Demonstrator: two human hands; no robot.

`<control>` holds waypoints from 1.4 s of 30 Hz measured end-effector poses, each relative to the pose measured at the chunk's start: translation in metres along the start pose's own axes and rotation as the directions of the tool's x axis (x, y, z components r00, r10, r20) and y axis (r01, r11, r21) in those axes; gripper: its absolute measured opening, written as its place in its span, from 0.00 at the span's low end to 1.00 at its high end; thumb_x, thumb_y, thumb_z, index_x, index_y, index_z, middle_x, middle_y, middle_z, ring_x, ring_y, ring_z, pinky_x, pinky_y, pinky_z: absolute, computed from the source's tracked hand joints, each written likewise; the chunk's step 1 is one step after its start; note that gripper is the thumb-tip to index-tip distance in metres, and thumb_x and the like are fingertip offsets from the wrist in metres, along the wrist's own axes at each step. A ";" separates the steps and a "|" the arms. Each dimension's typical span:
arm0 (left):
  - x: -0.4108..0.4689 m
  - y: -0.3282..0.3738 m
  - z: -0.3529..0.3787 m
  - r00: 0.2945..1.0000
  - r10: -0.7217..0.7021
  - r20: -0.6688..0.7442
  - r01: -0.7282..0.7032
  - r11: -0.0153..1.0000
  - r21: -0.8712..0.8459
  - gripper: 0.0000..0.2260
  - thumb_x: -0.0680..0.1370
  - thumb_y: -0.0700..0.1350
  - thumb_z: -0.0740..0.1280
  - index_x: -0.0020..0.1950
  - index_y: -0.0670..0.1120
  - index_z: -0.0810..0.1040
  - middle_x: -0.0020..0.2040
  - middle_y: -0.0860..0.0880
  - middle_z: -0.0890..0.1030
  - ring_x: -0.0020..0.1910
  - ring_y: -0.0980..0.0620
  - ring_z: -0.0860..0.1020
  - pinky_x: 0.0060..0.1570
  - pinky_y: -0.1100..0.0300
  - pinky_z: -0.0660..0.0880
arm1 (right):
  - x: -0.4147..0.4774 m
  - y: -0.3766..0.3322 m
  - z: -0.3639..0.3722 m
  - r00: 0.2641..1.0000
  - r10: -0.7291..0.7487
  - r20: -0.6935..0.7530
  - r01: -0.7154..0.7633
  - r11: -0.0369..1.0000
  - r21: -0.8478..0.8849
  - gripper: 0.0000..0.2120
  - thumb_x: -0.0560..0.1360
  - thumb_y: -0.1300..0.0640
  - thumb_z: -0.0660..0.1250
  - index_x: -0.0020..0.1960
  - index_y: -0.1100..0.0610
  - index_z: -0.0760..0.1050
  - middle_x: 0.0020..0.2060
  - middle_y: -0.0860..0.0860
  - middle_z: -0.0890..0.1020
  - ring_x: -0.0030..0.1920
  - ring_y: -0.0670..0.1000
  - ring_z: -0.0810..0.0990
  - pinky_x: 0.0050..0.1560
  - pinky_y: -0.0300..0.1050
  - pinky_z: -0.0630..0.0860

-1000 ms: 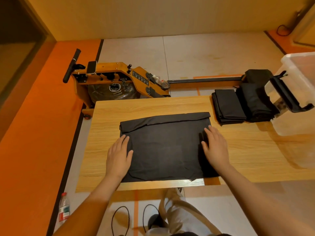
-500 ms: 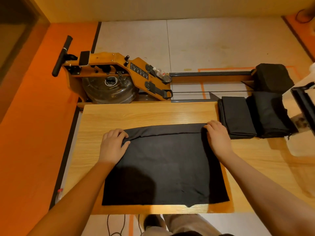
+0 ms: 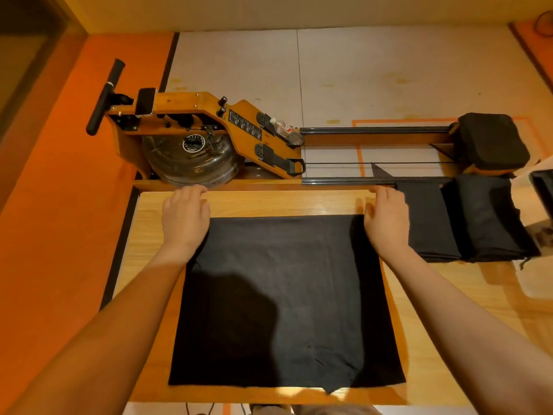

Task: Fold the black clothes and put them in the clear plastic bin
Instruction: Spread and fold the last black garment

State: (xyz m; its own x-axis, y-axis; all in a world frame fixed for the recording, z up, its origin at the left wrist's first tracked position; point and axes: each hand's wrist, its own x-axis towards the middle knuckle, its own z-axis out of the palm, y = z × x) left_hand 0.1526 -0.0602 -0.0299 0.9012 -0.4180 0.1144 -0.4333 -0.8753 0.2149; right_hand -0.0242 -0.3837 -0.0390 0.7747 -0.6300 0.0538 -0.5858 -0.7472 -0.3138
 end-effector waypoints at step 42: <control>-0.085 0.000 0.061 0.899 0.159 0.407 -0.234 0.962 0.141 0.34 0.76 0.64 0.38 0.78 0.48 0.42 0.80 0.47 0.46 0.78 0.50 0.41 0.74 0.51 0.35 | -0.143 -0.033 0.051 0.910 0.168 0.379 -0.112 0.980 -0.164 0.31 0.79 0.36 0.37 0.74 0.49 0.29 0.76 0.52 0.33 0.75 0.53 0.30 0.75 0.56 0.33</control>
State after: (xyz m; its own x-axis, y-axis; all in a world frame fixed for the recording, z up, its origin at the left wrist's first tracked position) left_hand 0.0764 -0.0393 -0.0986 0.7460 -0.6140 -0.2581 -0.6259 -0.7787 0.0436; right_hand -0.1031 -0.2580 -0.0848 0.6969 -0.6187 -0.3627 -0.7003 -0.6962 -0.1580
